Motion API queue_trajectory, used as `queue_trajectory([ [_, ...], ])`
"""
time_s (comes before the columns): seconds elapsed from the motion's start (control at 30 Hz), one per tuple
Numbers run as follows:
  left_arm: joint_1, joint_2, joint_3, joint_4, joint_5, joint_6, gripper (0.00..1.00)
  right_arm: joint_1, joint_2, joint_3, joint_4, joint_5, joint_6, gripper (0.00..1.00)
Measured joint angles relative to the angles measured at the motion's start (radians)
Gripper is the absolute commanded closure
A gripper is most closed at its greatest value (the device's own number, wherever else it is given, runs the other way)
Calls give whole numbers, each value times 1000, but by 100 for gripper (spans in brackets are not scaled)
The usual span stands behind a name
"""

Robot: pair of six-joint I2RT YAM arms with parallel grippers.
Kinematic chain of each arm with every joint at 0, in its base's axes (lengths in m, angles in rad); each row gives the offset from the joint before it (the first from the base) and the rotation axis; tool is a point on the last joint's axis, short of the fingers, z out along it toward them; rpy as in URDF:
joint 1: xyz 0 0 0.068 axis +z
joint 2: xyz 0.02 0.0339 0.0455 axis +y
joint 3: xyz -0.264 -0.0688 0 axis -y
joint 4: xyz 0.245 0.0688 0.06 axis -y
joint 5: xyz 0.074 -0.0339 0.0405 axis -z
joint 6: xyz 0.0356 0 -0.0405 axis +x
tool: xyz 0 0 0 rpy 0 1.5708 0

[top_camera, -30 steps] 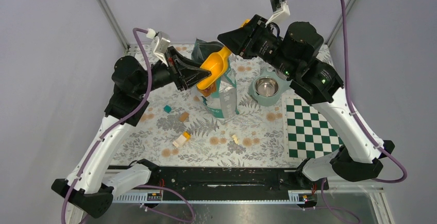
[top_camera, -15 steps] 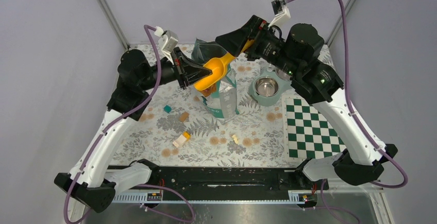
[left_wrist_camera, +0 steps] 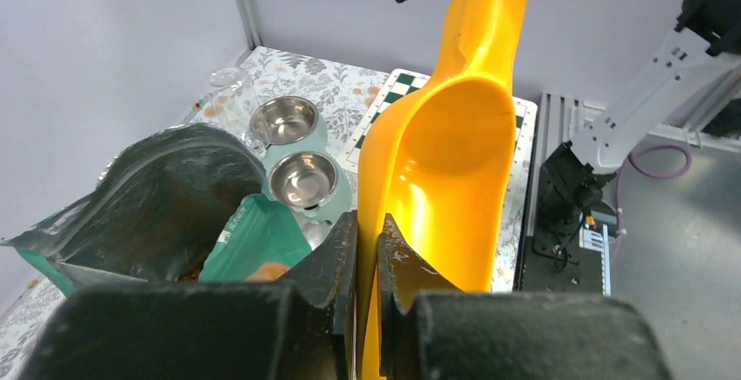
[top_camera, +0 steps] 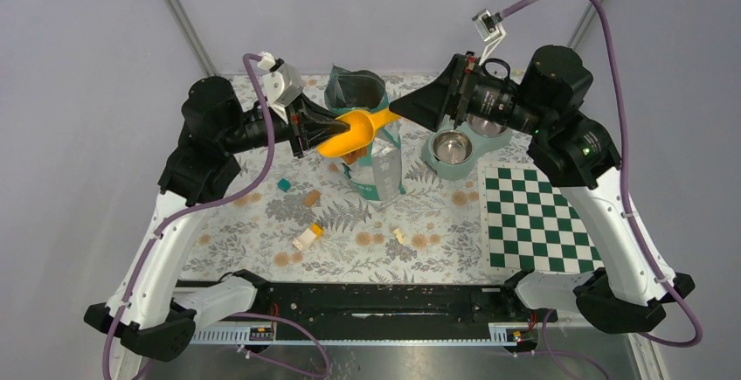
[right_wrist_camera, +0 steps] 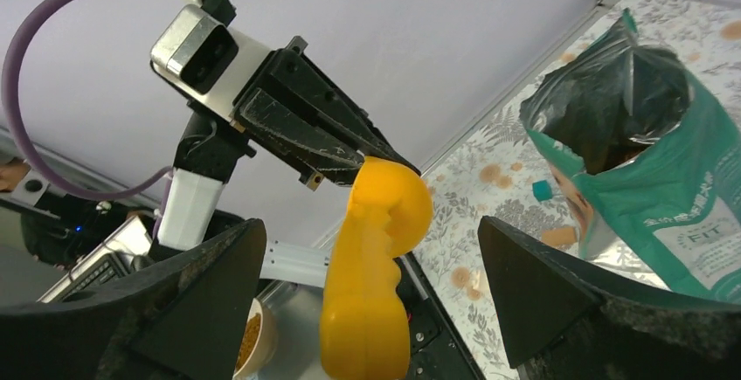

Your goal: Serve the pet food

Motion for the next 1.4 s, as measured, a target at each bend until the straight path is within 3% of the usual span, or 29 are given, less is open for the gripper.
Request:
queue_trajectory([
  [0.37, 3, 62, 13, -55, 58, 52, 100, -7, 43, -5, -8, -163, 63, 19],
  [0.87, 2, 27, 5, -37, -89, 5, 100, -16, 51, -74, 66, -176, 108, 21],
  [1.4, 2, 44, -10, -53, -53, -26, 100, -16, 36, -108, 126, -128, 118, 22],
])
